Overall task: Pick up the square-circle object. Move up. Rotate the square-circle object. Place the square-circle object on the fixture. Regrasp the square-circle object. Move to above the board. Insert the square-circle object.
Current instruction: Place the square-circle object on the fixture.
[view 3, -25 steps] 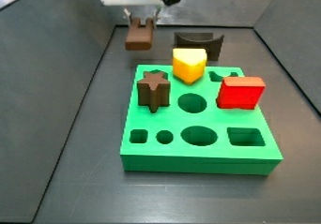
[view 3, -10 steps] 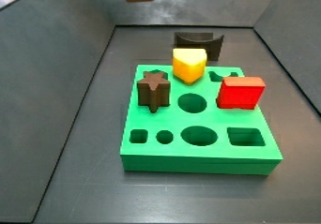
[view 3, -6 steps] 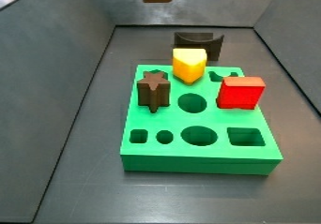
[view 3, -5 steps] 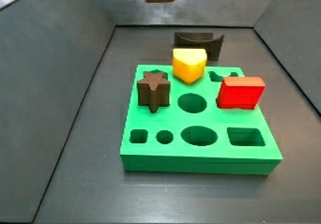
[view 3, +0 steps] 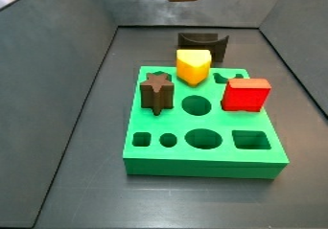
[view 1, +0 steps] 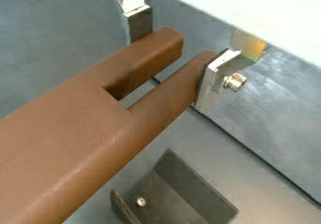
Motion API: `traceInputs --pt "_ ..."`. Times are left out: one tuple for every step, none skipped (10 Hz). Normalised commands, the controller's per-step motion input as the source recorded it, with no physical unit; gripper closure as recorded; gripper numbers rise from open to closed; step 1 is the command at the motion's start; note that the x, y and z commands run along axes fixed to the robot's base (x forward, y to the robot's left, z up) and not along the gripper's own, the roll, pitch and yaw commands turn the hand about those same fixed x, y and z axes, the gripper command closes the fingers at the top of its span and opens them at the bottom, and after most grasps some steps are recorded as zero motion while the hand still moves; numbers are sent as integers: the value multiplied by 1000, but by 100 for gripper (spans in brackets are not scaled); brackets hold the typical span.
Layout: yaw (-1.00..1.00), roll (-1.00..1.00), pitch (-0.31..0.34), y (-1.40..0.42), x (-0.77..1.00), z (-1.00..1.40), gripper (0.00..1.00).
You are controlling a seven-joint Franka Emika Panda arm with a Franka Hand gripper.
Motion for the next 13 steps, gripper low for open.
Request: traceInputs --pt "67 67 135 -51 1000 33 100" --pt "68 60 141 -43 1000 30 100" --pt "94 -1000 100 148 813 -333 100" --pt "92 -1000 98 153 758 -336 100" --pt "64 -1000 89 151 687 -212 100" --pt "51 -1000 93 77 579 -78 100" --pt "45 -1000 116 49 484 -23 100" --pt "39 -1000 135 45 425 -11 100" --pt "22 -1000 165 50 333 -15 100" --pt "-1 -1000 191 50 260 -13 100" --pt "-23 -1000 215 49 207 -10 100" --pt "-49 -933 224 50 154 -8 100" --pt "-71 -757 203 50 105 -10 100"
